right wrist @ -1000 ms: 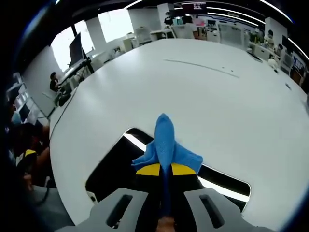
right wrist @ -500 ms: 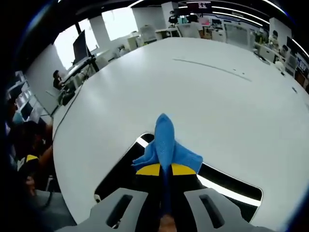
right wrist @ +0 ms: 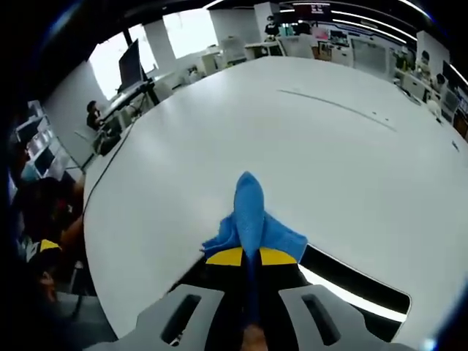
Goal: Wipe the mirror surface with the cleaning cloth until all visible marks leave the cleaned area.
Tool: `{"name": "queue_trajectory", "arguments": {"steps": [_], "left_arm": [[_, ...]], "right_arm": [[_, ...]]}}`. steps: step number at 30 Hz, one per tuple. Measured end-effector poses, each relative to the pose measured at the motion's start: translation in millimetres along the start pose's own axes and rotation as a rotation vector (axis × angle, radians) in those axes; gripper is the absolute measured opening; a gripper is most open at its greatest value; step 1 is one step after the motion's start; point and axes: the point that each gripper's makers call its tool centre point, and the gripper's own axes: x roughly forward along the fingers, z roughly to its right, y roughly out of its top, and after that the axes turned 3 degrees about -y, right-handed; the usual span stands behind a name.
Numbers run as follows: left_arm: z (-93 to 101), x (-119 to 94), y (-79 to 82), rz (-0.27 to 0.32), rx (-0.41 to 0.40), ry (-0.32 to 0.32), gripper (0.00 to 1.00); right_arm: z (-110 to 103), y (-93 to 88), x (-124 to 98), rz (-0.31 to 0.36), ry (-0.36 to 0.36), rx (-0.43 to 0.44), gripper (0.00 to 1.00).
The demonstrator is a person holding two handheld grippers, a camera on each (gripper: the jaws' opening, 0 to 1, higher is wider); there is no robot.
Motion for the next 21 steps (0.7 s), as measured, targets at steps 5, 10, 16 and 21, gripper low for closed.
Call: {"name": "queue_trajectory", "arguments": {"steps": [5,10,16,21], "left_arm": [[0.0,0.0,-0.2,0.000,-0.001,0.001,0.99],[0.6,0.5,-0.8,-0.005,-0.001,-0.003,0.99],[0.4,0.2,-1.1,-0.004,-0.003,0.001,0.99],[1.0,0.5,-1.5,-0.006,-0.004,-0.002,0.99]], "right_arm": [[-7.3,3.7,4.5,-0.003,0.015,-0.010,0.01],[-8.4,5.6,7.8,-0.004,0.021,-0.027,0.00],[-11.7,3.7,5.6,0.005,0.011,-0.056,0.00],[-19.8,-1.2,1.3,0.002,0.015,-0.074,0.00]]}}
